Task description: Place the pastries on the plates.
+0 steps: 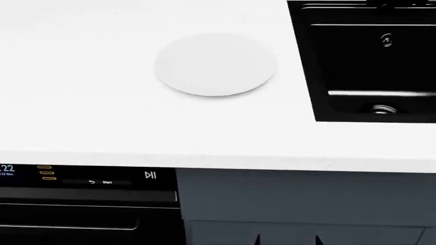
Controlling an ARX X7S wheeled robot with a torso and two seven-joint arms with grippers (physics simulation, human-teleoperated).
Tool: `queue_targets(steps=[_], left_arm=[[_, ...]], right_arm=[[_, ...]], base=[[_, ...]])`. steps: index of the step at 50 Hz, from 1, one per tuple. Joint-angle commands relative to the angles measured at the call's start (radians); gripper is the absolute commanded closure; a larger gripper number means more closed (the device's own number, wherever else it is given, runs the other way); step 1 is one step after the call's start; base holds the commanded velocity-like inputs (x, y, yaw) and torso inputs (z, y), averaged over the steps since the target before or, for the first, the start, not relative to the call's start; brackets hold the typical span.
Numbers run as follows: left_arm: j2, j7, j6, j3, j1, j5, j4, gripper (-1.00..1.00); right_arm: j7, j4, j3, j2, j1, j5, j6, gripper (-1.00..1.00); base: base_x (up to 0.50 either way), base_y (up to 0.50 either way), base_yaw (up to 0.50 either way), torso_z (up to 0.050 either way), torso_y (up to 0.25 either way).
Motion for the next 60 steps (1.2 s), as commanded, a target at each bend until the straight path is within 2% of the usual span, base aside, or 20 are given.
queue_targets(steps=[1, 60], left_arm=[[-0.014, -0.018, -0.003, 0.017, -0.003, -0.009, -0.001, -1.00], [-0.060, -0.063, 0.002, 0.079, -0.008, -0.061, 0.003, -1.00]], right_arm=[[0.014, 0.001, -0.016, 0.014, 0.001, 0.013, -0.002, -1.00], [0.064, 0.008, -0.071, 0.062, 0.006, 0.052, -0.012, -1.00]], base=[[0.00, -0.50, 0.00, 0.000, 0.000], [0.00, -0.50, 0.00, 0.000, 0.000]])
